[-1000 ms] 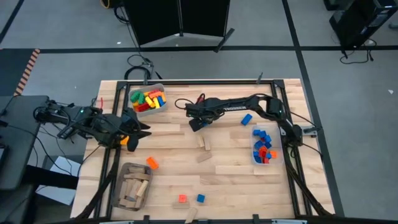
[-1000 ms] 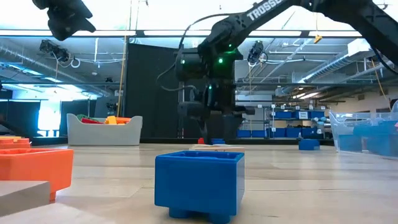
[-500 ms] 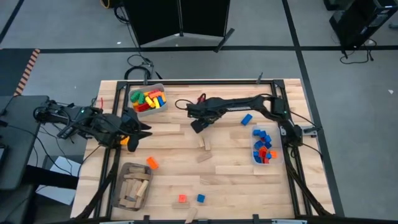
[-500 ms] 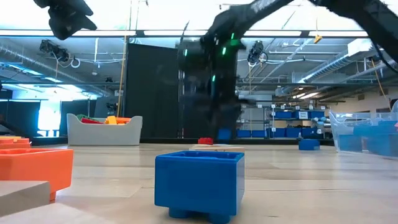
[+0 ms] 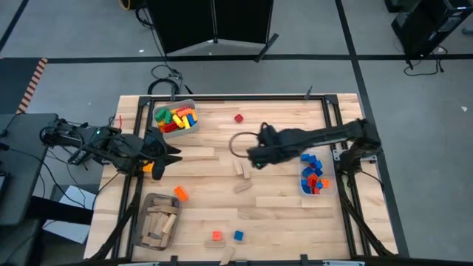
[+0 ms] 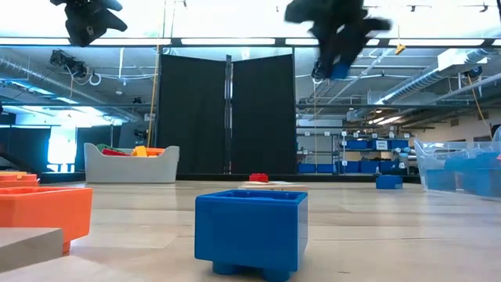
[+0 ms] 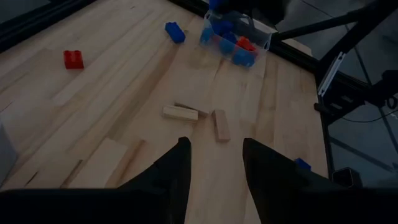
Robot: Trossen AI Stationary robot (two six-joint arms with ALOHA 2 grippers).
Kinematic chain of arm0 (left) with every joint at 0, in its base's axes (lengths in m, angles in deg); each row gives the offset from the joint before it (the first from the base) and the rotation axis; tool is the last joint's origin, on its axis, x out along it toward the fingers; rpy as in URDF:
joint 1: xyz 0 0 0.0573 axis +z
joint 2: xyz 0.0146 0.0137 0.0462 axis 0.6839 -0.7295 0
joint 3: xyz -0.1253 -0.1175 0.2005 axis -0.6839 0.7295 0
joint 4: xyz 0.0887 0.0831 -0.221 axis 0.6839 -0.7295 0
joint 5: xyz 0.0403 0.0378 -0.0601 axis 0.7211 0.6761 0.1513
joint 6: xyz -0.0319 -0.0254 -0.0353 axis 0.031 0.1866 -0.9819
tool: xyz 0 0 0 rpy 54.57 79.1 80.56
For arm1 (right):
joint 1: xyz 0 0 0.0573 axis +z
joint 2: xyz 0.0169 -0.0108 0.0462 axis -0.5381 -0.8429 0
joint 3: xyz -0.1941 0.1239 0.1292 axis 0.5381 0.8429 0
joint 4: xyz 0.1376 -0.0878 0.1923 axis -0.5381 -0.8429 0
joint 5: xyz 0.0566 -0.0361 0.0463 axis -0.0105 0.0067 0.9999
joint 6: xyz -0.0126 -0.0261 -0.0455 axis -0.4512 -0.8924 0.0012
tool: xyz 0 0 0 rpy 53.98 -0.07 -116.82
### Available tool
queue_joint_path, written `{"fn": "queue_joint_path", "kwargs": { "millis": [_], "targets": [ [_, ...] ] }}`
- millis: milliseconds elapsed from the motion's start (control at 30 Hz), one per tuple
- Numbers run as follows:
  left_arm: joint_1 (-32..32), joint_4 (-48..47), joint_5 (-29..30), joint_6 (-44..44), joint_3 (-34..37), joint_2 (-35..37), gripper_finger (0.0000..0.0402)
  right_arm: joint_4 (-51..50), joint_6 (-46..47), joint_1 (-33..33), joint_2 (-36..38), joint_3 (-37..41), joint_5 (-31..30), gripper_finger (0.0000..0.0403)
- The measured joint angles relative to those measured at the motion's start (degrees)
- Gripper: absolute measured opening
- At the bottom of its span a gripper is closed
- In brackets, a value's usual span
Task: Sort blocks by size
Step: Put the small blue game piece into the transparent bin
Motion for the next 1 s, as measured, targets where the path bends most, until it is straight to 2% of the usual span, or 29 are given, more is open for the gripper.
{"fn": "queue_joint_path", "kwargs": {
  "millis": [100, 233, 367, 500, 567, 667, 733, 1000],
  "targets": [
    [0.0, 0.0, 0.0, 0.0, 0.0, 0.0, 0.0153, -7.0, 5.5, 3.9, 2.7, 0.0, -0.9, 0.0154],
    [0.0, 0.0, 0.0, -0.1, 0.0, -0.5, 0.0153, -5.6, 10.2, 9.9, 7.8, 4.3, -1.4, 0.0154],
    [0.0, -0.2, -1.0, -2.8, 0.0, -2.5, 0.0159, -6.8, 24.1, 16.0, 12.8, 11.6, -0.1, 0.0154],
    [0.0, -0.8, 1.3, -3.4, 0.0, -6.3, 0.0189, -6.3, 36.0, 21.8, 17.3, 19.5, 3.7, 0.0154],
    [0.1, -0.7, 5.8, -4.8, 0.0, -9.0, 0.021, -5.4, 39.7, 24.6, 18.9, 23.0, 6.0, 0.0154],
    [0.2, -0.4, 17.3, -6.3, 0.0, -13.1, 0.0235, -4.7, 43.9, 28.1, 20.8, 26.8, 7.7, 0.0154],
    [0.3, 0.1, 20.2, -7.2, 0.0, -15.2, 0.0246, -4.7, 46.0, 30.2, 22.0, 28.5, 7.9, 0.0154],
    [0.2, 6.6, 16.1, -3.0, 0.0, -20.8, 0.0253, -4.5, 47.5, 36.2, 25.6, 32.7, 8.0, 0.0154]
  ]
}}
